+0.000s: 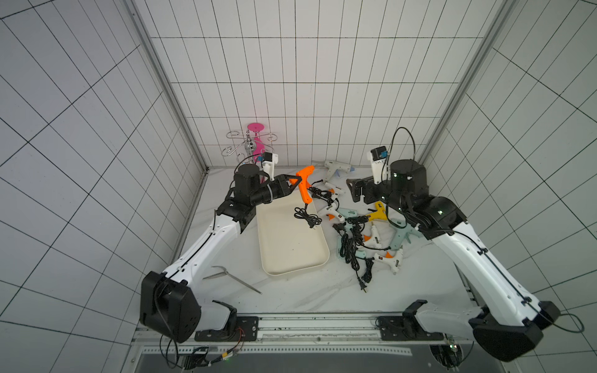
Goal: Put the hot melt glue gun into the storage box
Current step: Pick up the hot melt adhesive gun from the center of the board, then place the hot melt adhesive gun in the storage box.
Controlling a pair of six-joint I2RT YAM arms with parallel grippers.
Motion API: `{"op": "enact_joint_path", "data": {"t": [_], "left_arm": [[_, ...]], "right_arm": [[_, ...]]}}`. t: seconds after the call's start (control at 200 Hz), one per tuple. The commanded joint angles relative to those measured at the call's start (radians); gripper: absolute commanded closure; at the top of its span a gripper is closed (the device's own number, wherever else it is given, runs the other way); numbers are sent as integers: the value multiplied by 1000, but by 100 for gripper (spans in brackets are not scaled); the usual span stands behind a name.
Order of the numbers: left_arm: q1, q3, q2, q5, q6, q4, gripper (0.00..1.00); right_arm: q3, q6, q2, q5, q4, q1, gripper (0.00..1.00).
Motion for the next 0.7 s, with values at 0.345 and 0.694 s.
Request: {"op": "enact_joint_path", "data": {"t": [0.345,0.694], "left_arm": [[115,-54,252,63,329,-281,95],[117,4,443,-180,384,-356,81]], "right_arm": [[-196,62,95,-72,44,-42,0],[-282,110,165,-134,90,-59,0]]}}
